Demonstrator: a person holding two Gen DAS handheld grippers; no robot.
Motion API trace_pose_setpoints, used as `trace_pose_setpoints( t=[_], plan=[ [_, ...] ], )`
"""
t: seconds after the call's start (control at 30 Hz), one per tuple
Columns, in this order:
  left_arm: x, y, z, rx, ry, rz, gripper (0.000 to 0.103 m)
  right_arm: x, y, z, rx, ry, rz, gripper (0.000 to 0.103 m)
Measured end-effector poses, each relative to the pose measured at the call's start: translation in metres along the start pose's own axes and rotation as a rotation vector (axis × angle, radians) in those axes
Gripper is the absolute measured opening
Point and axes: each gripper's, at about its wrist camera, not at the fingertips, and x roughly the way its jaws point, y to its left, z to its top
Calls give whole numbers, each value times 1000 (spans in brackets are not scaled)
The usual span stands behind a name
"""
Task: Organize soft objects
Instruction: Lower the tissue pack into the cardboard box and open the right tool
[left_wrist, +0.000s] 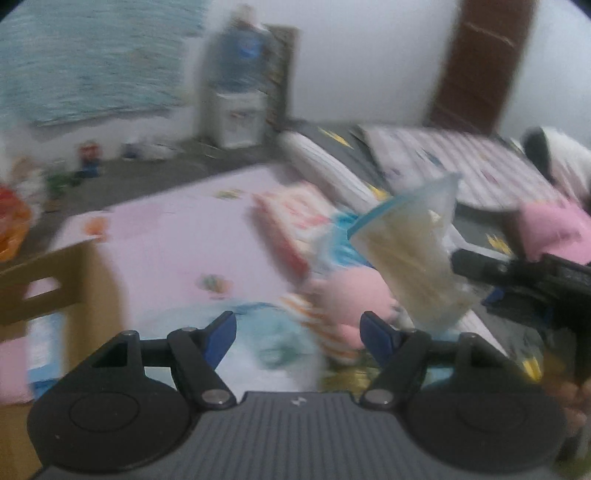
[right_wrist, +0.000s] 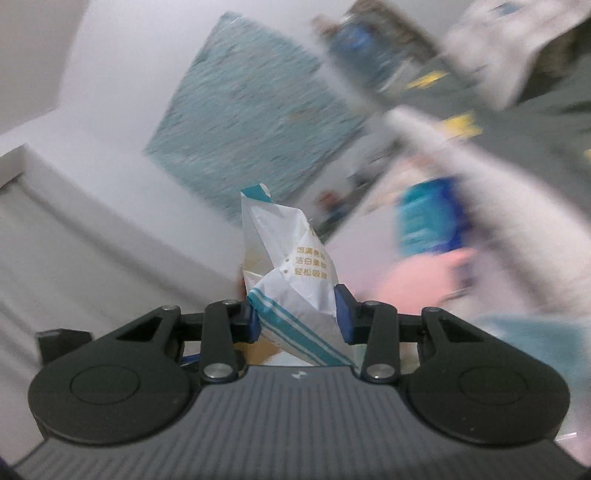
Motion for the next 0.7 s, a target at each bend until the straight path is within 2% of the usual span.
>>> trace_pose_setpoints(
  t=[0.17,0.3,0.37,0.47,0.57,0.7],
  plan=[
    [-48,84,-15,-182,-76,114,75,97,75,-20,-36,187,113,37],
    [-64,151,-32,-327,-92,212,75,187,126,-47,-61,323,106,37],
    [-64,183,-42,-396,-89,270,75,234,149,-62,-99,369,40,37],
    [-61,225,-59,-497,-66,313,75,288,172,-82,-185,402,-80,38],
    [-58,256,-76,-571,-44,323,75,339,192,-106,-330,410,-243,38],
    [-59,280,-90,-615,-36,316,75,379,198,-134,-488,402,-398,40]
  ],
)
